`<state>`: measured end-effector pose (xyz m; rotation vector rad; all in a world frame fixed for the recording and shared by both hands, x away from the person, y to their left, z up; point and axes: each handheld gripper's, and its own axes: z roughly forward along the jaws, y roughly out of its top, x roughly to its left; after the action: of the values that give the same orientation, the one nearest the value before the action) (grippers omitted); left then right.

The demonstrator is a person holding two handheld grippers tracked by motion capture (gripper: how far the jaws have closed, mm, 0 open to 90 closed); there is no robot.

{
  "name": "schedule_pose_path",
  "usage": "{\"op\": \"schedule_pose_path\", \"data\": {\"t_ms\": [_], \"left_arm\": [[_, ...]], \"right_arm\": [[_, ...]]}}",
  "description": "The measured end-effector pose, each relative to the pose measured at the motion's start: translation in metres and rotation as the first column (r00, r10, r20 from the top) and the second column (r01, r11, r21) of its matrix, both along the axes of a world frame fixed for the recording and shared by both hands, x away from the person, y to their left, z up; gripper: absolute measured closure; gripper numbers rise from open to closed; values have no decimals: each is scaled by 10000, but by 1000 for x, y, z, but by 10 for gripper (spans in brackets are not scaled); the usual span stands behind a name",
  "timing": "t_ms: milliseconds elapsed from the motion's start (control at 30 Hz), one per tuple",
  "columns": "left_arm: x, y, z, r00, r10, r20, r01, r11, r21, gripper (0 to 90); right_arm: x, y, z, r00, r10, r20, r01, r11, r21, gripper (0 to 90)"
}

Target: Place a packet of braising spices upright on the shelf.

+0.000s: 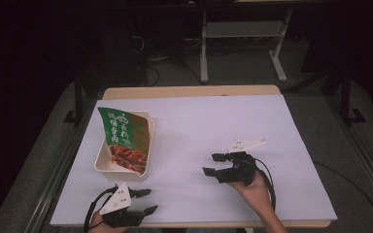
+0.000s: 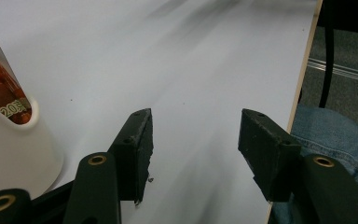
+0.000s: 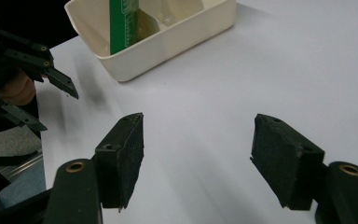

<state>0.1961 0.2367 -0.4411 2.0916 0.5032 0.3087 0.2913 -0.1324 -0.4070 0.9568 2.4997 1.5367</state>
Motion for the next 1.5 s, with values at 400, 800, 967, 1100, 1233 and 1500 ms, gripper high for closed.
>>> {"op": "schedule_pose_path", "data": {"t_ms": [400,800,967,1100,1233,1500], "left_arm": [[0,0,0,10000,11,6,-11,10000,15,446],[0,0,0,10000,50,-21,-50,10000,0,446],[0,0,0,10000,63,-24,-63,10000,0,446],[0,0,0,10000,65,-18,-65,10000,4,446],[0,-1,0,10000,73,-30,-73,10000,12,446],[0,1,0,10000,94,22,-94,10000,8,446]], "right_arm": [[-8,-17,-6,9996,-274,-92,273,9996,-111,325],[-18,-31,-15,9982,-545,-247,542,9985,-118,318],[-22,-36,-18,9974,-625,-363,620,9980,-156,315],[-25,-40,-21,9969,-650,-440,643,9978,-186,313],[-29,-42,-23,9962,-714,-492,705,9973,-194,311],[-38,-47,-27,9970,-676,-384,668,9975,-223,301]]}}
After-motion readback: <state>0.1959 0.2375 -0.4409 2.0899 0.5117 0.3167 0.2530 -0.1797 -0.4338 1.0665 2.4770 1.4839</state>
